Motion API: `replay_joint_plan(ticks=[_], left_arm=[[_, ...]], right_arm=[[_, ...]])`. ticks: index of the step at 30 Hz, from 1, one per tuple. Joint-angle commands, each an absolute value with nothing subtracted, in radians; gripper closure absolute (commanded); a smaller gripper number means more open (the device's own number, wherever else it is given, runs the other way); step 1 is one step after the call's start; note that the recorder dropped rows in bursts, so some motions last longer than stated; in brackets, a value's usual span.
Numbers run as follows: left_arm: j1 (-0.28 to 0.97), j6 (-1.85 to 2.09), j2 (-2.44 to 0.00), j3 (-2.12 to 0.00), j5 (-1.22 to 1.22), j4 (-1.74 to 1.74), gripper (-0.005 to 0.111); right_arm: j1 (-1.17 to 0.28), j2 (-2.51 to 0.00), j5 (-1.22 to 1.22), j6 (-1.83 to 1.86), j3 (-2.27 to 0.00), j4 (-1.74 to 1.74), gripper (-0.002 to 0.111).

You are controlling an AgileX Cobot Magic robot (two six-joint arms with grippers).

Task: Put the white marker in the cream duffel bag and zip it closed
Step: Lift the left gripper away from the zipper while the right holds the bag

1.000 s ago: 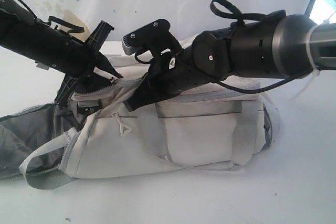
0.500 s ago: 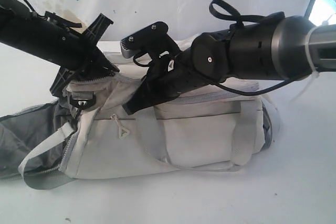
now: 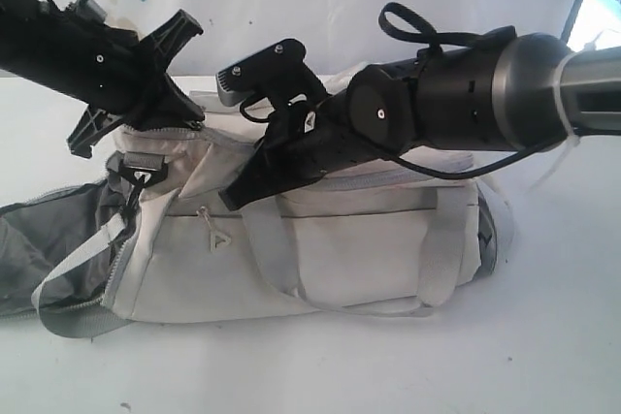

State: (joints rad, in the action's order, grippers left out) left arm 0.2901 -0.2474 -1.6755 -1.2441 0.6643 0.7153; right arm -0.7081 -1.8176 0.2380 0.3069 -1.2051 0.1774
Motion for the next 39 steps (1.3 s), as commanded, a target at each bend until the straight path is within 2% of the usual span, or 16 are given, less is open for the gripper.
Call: replay_joint_plan(ticks=[1, 21, 29, 34, 39], left_arm=[[0.280, -0.241, -1.612, -1.249, 0.561, 0.666, 0.107], [0.280, -0.216, -1.476, -1.247, 0.445, 0.411, 0.107], [0.282, -0.195, -1.530, -1.245, 0.607, 0.459, 0.107], [0.283, 0.066, -1.559, -1.245, 0.666, 0.570, 0.107], [0.283, 0.147, -1.607, -1.245, 0.709, 0.678, 0.107]], right_arm=[[-0.687, -1.827, 0.337, 0.306, -1.196, 0.161, 0.108], [-0.666, -1.827, 0.466, 0.261, -1.196, 0.161, 0.108], [-0.668, -1.827, 0.464, 0.261, -1.196, 0.161, 0.108], [-0.668, -1.827, 0.464, 0.261, -1.196, 0.161, 0.108], [-0.668, -1.825, 0.471, 0.265, -1.196, 0.161, 0.108]])
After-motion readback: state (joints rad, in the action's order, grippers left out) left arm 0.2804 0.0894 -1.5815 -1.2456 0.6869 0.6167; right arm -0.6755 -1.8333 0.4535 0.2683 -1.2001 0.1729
